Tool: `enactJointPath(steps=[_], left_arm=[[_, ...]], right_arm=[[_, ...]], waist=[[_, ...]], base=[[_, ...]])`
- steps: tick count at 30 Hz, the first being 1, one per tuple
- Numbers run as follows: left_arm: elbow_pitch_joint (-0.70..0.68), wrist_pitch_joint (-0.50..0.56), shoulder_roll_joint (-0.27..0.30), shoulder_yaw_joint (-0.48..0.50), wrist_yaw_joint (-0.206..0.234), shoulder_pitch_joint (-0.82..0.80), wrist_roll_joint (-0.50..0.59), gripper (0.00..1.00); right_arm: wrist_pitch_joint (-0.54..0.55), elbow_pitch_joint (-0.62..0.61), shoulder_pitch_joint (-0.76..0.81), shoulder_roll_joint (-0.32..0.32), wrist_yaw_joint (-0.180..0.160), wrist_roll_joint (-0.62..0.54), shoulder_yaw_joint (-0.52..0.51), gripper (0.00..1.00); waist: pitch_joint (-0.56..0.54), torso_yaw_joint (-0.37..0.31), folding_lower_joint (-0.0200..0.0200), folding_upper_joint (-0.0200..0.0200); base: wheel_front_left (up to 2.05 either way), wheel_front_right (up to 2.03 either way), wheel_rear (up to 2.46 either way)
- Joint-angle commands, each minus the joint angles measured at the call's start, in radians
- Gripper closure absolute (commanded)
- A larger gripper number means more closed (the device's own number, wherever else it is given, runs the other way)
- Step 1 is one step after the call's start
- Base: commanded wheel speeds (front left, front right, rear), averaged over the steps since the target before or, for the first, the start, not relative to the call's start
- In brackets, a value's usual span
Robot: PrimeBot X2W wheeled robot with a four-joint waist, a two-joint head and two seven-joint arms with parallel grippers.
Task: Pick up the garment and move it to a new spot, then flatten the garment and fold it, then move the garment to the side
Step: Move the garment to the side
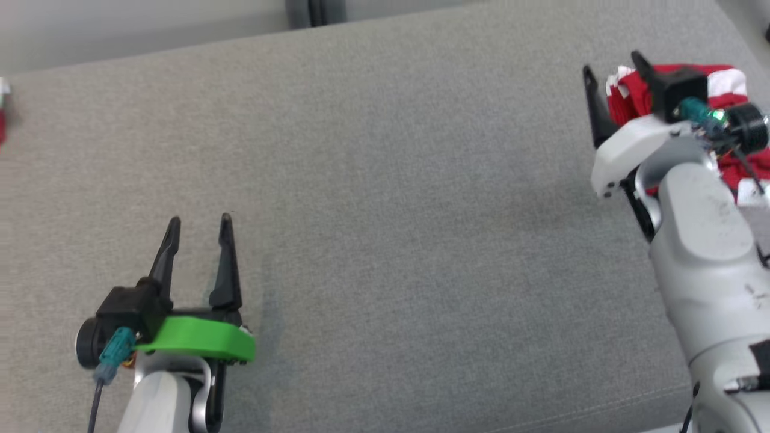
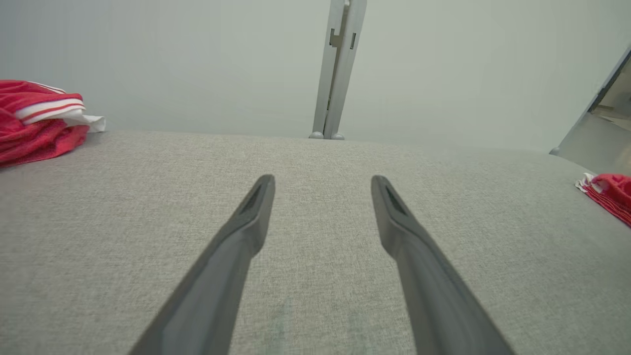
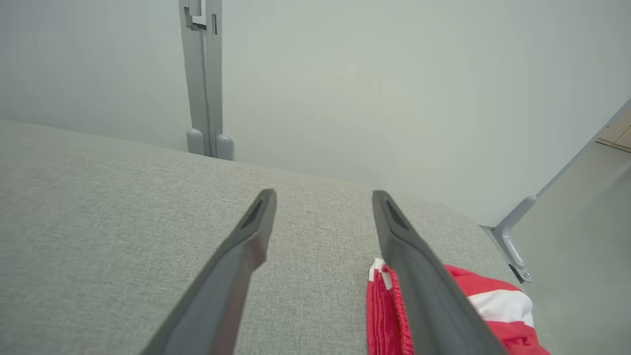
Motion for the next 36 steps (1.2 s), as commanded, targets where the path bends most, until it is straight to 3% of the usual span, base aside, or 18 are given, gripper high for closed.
enactJointPath(steps=[1,9,15,20,36], left_arm=[[0.000,-0.003,-0.004,0.018,0.004,0.026,-0.005,0.00],[0.017,-0.003,-0.027,0.084,0.001,0.131,-0.010,0.00],[0.022,-0.003,-0.034,0.098,-0.005,0.204,-0.008,0.00],[0.028,-0.003,-0.035,0.092,-0.003,0.244,-0.010,0.00],[0.030,-0.003,-0.036,0.054,0.016,0.250,-0.043,0.00]], right_arm=[[-0.004,-0.025,0.055,0.010,-0.001,-0.005,-0.009,0.00],[-0.005,-0.207,0.325,0.067,-0.001,0.027,-0.042,0.00],[-0.004,-0.313,0.515,0.067,-0.001,0.192,0.025,0.00],[-0.005,-0.377,0.635,0.068,-0.001,0.263,0.033,0.00],[-0.005,-0.454,0.697,0.069,-0.001,0.260,0.058,0.00]], waist=[[-0.074,0.041,0.0000,0.0000],[-0.159,0.073,0.0000,0.0000],[-0.198,0.083,0.0000,0.0000],[-0.223,0.087,0.0000,0.0000],[-0.227,0.084,0.0000,0.0000]], base=[[0.00,0.00,0.00],[0.00,0.00,0.00],[0.00,0.00,0.00],[0.00,0.00,0.00],[0.00,0.00,0.00]])
